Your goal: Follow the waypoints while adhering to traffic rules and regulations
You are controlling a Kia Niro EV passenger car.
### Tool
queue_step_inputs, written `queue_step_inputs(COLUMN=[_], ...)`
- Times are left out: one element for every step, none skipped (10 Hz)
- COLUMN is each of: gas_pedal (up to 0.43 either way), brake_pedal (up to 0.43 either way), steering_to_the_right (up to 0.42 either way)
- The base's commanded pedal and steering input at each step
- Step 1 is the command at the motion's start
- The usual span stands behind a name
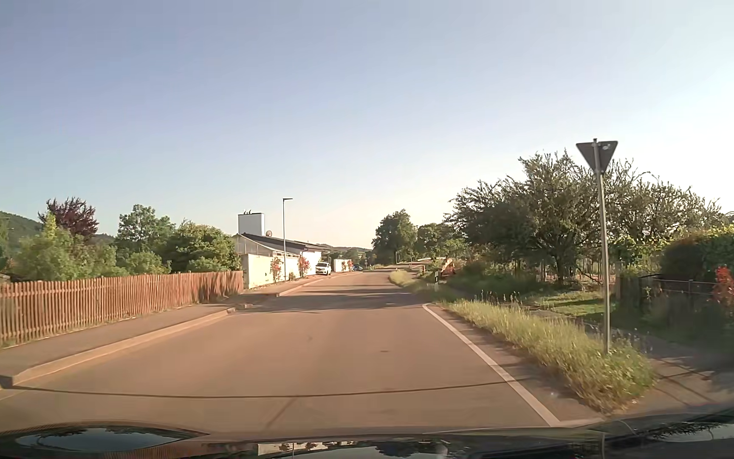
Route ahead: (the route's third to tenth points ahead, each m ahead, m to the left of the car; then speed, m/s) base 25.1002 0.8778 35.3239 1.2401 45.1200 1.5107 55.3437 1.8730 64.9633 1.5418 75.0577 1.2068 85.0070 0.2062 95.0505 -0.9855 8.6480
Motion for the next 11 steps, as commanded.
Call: queue_step_inputs(gas_pedal=[0.11,0.11,0.11,0.11,0.11,0.11,0.11,0.11,0.11,0.11,0.11], brake_pedal=[0.0,0.0,0.0,0.0,0.0,0.0,0.0,0.0,0.0,0.0,0.0], steering_to_the_right=[-0.005,-0.004,-0.004,-0.004,-0.004,-0.004,-0.004,-0.004,-0.004,-0.004,-0.004])
